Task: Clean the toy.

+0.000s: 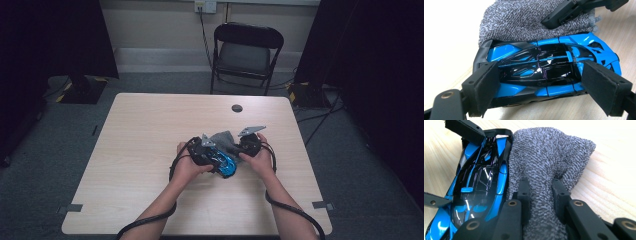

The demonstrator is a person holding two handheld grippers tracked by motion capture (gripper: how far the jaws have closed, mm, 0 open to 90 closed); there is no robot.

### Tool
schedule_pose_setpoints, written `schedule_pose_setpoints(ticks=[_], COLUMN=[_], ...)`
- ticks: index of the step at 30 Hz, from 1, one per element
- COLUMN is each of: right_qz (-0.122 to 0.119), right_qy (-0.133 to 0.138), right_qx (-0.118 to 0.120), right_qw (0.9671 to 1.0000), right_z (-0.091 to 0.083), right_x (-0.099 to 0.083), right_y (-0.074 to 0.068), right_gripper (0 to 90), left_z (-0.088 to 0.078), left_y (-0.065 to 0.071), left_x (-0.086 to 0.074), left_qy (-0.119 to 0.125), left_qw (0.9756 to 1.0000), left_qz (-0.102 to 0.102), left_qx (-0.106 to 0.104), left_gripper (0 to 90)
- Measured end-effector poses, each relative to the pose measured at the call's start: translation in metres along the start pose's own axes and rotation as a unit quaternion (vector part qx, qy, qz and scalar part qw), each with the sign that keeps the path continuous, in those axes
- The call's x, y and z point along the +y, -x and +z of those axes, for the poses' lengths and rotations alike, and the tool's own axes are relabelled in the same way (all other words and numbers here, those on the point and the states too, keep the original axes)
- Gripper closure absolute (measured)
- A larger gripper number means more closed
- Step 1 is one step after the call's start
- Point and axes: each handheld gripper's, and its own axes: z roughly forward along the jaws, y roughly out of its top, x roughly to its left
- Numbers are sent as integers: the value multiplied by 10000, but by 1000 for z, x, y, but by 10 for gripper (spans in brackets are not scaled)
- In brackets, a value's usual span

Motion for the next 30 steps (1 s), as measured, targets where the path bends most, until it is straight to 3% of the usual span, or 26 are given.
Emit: schedule_pose_setpoints(ticks=[30], right_qz=[-147], right_qy=[67], right_qx=[153], right_qw=[9998], right_z=[-17], right_x=[-16], right_y=[4], right_gripper=[735], left_z=[0], left_y=[1], left_x=[0], left_qy=[-3], left_qw=[10000], left_qz=[-16], left_qx=[-12], left_gripper=[146])
